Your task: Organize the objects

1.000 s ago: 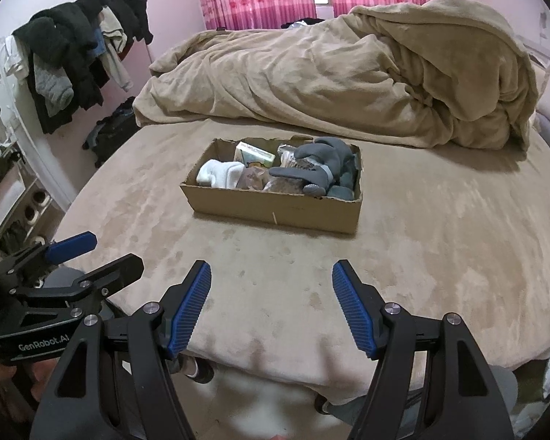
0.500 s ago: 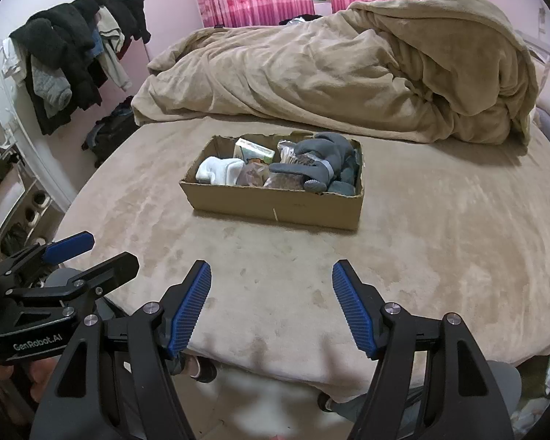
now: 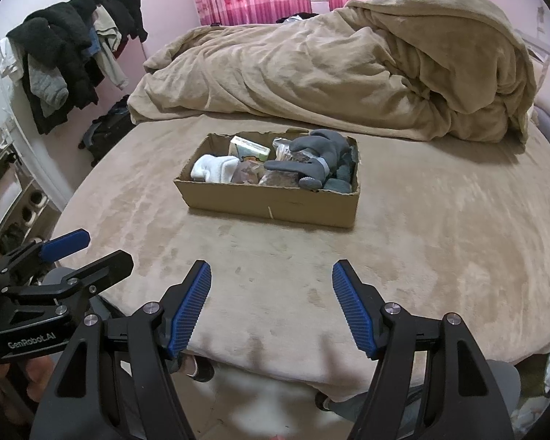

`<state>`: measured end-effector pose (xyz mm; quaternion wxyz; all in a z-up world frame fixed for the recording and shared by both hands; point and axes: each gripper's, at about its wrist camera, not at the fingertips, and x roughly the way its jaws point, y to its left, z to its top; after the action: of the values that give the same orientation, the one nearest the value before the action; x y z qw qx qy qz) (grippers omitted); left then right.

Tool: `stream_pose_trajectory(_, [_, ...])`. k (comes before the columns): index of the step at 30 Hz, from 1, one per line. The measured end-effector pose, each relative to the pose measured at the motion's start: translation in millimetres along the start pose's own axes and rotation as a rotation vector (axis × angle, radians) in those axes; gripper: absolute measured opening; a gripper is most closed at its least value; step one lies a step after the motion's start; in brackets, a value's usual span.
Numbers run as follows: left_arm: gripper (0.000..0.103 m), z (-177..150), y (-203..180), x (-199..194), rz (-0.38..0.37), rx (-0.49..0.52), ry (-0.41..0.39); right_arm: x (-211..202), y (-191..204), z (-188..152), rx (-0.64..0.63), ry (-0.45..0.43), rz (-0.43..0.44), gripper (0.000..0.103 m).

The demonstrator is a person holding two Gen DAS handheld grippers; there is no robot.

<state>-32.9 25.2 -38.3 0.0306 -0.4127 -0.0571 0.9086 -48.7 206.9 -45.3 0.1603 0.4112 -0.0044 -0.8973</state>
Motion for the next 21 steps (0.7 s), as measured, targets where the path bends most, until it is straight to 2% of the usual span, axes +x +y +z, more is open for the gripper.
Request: stream_pose_trajectory(21, [0.086,-0.8,-2.8,-1.0,-0.017,-0.002,0.001,-2.7,-3.2,0.9,0.001,0.002,0.003,0.072])
